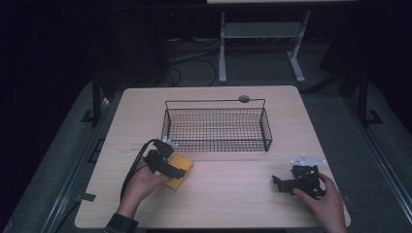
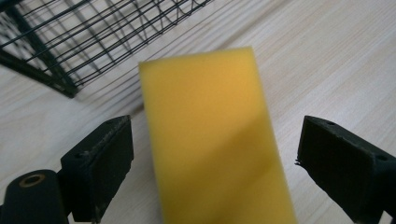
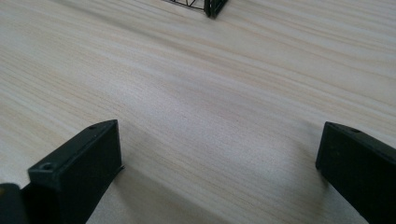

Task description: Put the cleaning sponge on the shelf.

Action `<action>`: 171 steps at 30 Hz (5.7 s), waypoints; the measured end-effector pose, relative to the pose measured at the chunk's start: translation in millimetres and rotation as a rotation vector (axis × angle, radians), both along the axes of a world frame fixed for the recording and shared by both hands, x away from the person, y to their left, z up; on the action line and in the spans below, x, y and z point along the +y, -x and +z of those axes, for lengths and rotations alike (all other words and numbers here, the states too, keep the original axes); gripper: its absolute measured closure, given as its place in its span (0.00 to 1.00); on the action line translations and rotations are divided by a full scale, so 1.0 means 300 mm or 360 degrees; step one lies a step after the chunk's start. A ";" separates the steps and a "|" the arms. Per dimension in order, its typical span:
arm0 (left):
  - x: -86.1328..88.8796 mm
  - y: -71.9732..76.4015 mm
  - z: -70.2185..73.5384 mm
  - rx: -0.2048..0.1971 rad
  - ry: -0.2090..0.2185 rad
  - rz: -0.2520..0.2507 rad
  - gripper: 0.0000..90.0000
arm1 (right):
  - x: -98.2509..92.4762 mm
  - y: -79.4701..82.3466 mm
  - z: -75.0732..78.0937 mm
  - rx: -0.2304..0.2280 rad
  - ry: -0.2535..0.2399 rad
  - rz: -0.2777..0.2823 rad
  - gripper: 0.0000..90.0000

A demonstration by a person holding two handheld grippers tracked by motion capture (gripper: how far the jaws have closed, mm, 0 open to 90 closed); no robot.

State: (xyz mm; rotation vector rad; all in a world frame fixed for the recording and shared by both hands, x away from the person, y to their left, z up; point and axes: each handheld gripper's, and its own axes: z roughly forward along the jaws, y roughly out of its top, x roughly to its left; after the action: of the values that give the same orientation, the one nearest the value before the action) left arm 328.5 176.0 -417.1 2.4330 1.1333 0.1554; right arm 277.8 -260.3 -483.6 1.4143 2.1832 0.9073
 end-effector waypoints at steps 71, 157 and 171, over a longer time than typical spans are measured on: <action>-0.056 -0.010 -0.038 0.0026 -0.0116 -0.0088 0.24 | 0.001 0.002 0.000 0.0002 -0.0002 -0.0002 0.00; -0.104 -0.446 0.233 -0.0138 -0.0057 -0.0049 0.25 | 0.001 0.002 0.000 0.0002 -0.0002 -0.0002 0.00; -0.122 -0.485 0.174 -0.0119 -0.0091 -0.0060 0.25 | 0.001 0.002 0.000 0.0001 -0.0002 -0.0002 0.00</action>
State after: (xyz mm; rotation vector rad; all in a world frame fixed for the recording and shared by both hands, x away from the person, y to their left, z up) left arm 474.1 139.5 -365.0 2.4751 1.0636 0.2684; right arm 277.3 -260.1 -483.5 1.4163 2.1828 0.9078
